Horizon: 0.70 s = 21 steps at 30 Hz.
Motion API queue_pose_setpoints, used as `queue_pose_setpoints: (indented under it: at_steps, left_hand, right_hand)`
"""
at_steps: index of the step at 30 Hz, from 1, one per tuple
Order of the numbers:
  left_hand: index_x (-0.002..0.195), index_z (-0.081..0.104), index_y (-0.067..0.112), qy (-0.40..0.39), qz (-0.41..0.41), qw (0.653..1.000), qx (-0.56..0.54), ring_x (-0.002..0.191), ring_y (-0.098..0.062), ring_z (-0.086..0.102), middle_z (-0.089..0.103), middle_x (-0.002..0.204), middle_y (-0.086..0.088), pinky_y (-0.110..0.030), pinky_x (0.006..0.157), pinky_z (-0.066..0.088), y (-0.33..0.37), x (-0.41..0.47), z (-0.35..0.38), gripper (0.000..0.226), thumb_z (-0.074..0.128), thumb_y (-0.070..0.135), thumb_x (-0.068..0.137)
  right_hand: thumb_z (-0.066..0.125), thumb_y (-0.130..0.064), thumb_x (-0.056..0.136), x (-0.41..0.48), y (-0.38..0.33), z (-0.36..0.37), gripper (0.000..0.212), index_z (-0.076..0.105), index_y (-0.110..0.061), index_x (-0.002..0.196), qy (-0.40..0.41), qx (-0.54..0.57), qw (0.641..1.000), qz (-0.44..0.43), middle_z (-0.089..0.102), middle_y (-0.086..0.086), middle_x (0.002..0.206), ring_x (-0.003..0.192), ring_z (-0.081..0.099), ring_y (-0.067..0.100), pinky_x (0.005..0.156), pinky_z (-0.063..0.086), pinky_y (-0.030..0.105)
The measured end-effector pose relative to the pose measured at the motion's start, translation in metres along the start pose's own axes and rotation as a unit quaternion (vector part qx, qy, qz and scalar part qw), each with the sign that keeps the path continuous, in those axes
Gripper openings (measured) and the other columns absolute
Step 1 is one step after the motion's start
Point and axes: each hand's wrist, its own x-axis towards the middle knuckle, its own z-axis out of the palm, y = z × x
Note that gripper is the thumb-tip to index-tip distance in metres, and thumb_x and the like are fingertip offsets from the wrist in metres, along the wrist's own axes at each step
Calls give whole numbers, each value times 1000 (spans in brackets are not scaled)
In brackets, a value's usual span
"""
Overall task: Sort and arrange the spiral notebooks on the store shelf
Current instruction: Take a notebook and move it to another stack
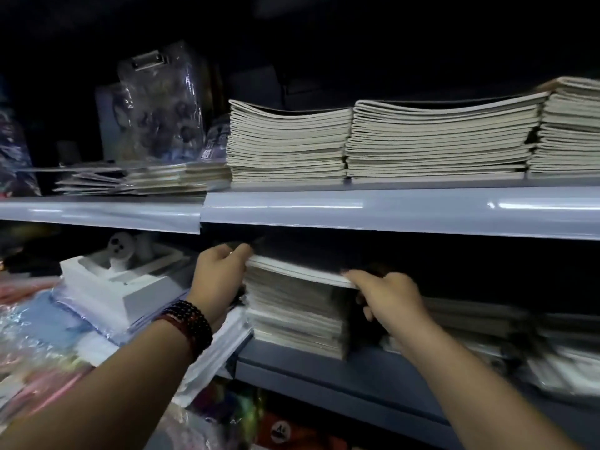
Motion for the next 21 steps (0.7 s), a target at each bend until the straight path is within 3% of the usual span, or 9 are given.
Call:
queue_pose_setpoints:
  at_steps: [4,7,9,11,13,15,17,19,21]
  left_hand:
    - [87,50,9,44,-39,998,-19,65,-25,43,44,82,-13,-41,60,42,-5,41,-5,16,49,17,74]
    - [107,62,3,45,-60,997,24,63,-21,50,56,100,-19,-35,70,49,-12,66,-5,21,56,7,87]
    - [130,58,-1,34,-113,991,69,84,-20,62,62,123,-19,-27,77,54,-18,71,-1,33,53,9,99]
    - [131,57,1,19,-107,968,226,108,-25,64,60,134,-15,-28,92,50,-20,63,1,34,53,19,102]
    - [114,61,-1,46,-131,988,75,87,-25,63,63,120,-21,-36,79,56,-29,66,0,20,48,8,101]
    - [101,59,0,70,-133,989,18,66,-22,57,61,98,-20,-28,46,54,-30,55,-2,19,41,3,100]
    - [103,59,4,68,-129,989,-10,61,-22,61,64,93,-14,-23,41,50,-34,46,-10,19,42,13,101]
    - [99,63,9,81,-97,992,11,64,-20,60,68,97,-15,-29,56,51,-41,37,-22,20,51,26,98]
    - [91,66,15,97,-64,992,50,72,-21,57,70,98,-16,-34,72,47,-42,19,-32,15,60,29,93]
  right_hand:
    - [60,-38,92,24,-1,28,37,63,-13,64,-8,-73,997,34,67,6,71,71,63,25,69,50,32]
    - [46,-58,80,40,6,45,42,62,-20,74,-17,-158,987,20,71,8,87,82,66,29,76,52,34]
    - [44,-61,82,52,15,53,39,53,-25,71,-30,-217,976,11,64,6,86,78,60,27,71,46,32]
    - [46,-60,93,56,21,54,41,60,-23,82,-62,-267,961,15,58,2,84,78,54,22,71,40,29]
    - [44,-69,91,56,23,52,56,65,-25,119,-74,-277,958,22,65,5,114,106,59,30,86,41,31]
    - [41,-81,83,49,23,48,68,63,-31,124,-67,-273,959,25,62,7,134,123,56,32,100,42,34]
    - [44,-82,79,45,26,41,61,67,-29,95,-59,-235,970,15,71,6,113,108,64,29,96,50,36]
    - [53,-64,90,33,26,25,51,64,-19,70,-57,-209,976,-18,70,-2,77,84,66,17,73,50,26]
    - [60,-44,95,16,29,8,45,60,-16,60,-43,-182,980,-70,62,-6,55,58,62,3,50,41,14]
